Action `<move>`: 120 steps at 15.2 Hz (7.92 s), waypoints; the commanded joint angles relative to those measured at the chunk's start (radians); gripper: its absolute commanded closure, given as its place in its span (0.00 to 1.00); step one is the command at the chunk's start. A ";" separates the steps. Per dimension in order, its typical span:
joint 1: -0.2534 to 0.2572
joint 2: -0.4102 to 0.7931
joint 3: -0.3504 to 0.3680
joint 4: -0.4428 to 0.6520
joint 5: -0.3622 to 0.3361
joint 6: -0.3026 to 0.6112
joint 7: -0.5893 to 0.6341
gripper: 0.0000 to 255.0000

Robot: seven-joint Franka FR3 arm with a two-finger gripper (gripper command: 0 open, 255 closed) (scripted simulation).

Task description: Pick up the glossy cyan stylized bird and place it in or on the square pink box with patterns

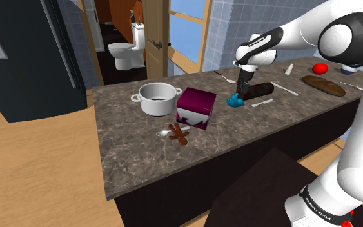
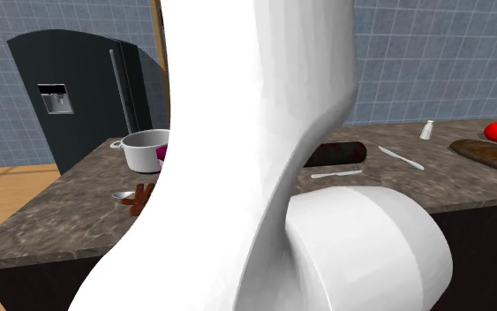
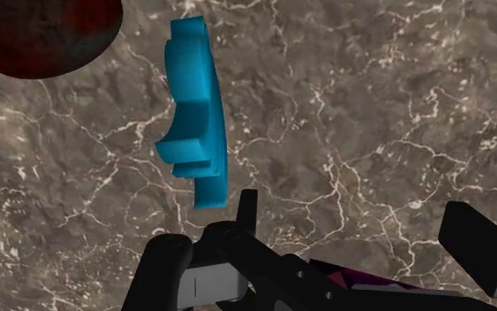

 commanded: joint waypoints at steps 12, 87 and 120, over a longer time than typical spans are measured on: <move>-0.121 0.364 0.092 0.345 0.088 0.014 -0.201 0.00; 0.124 0.073 0.090 0.453 -0.061 -0.355 0.129 1.00; 0.257 0.122 0.151 0.348 -0.062 -0.197 0.303 0.00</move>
